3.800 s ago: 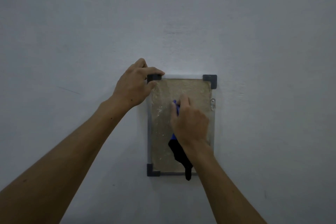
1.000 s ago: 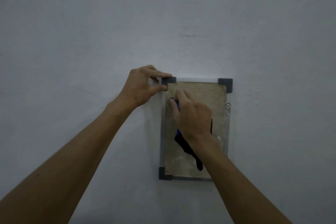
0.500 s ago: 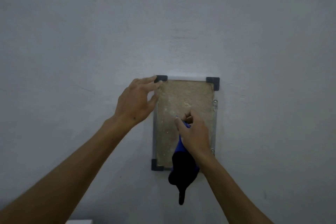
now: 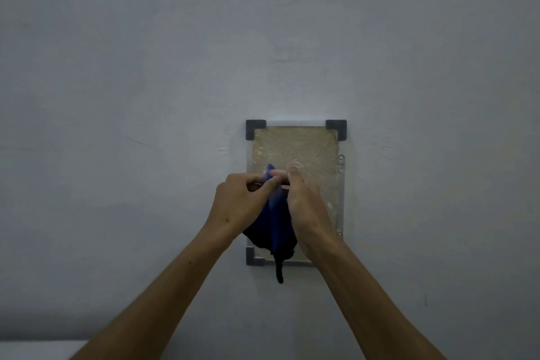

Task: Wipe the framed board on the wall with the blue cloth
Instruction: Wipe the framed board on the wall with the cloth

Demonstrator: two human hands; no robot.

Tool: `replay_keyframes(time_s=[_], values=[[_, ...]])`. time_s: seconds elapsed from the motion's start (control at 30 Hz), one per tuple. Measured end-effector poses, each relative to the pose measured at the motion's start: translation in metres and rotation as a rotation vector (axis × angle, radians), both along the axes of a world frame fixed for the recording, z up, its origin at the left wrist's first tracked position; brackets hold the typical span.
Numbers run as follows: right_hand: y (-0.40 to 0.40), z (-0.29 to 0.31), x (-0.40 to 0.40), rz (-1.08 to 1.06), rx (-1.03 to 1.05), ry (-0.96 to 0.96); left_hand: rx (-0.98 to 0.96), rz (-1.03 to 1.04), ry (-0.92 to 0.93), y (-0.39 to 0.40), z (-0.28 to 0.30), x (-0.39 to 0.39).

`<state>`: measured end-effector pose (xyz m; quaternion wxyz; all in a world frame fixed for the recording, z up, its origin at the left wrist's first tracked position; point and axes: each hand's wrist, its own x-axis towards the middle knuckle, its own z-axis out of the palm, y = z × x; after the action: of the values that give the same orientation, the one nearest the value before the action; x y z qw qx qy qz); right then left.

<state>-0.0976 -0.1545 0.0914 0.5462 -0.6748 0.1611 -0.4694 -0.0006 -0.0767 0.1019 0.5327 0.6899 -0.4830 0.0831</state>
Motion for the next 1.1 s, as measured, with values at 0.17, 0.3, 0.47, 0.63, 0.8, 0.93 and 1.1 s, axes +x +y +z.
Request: replay_keyframes(time_s=[0.17, 0.3, 0.47, 0.63, 0.8, 0.93, 1.1], values=[[-0.003, 0.006, -0.007, 0.372, 0.146, -0.039, 0.031, 0.025, 0.003, -0.002, -0.004, 0.016], [-0.013, 0.011, -0.017, 0.376, 0.127, 0.051, 0.017, 0.052, -0.01, -0.001, -0.005, 0.031], [-0.042, 0.02, -0.034, -0.151, -0.29, 0.084, -0.031, 0.151, -0.29, 0.0, 0.012, 0.039], [-0.073, 0.028, -0.046, -0.624, -0.651, 0.08, -0.084, 0.107, -0.53, -0.002, 0.035, 0.047], [-0.093, 0.025, -0.053, -0.778, -0.811, 0.201, -0.119, 0.094, -0.633, -0.017, 0.036, 0.062], [-0.1, 0.02, -0.054, -0.749, -0.844, 0.168, -0.165, 0.053, -0.697, -0.022, 0.007, 0.061], [-0.107, 0.026, -0.055, -0.66, -0.79, 0.15, 0.044, -0.031, -0.849, -0.015, 0.0, 0.061]])
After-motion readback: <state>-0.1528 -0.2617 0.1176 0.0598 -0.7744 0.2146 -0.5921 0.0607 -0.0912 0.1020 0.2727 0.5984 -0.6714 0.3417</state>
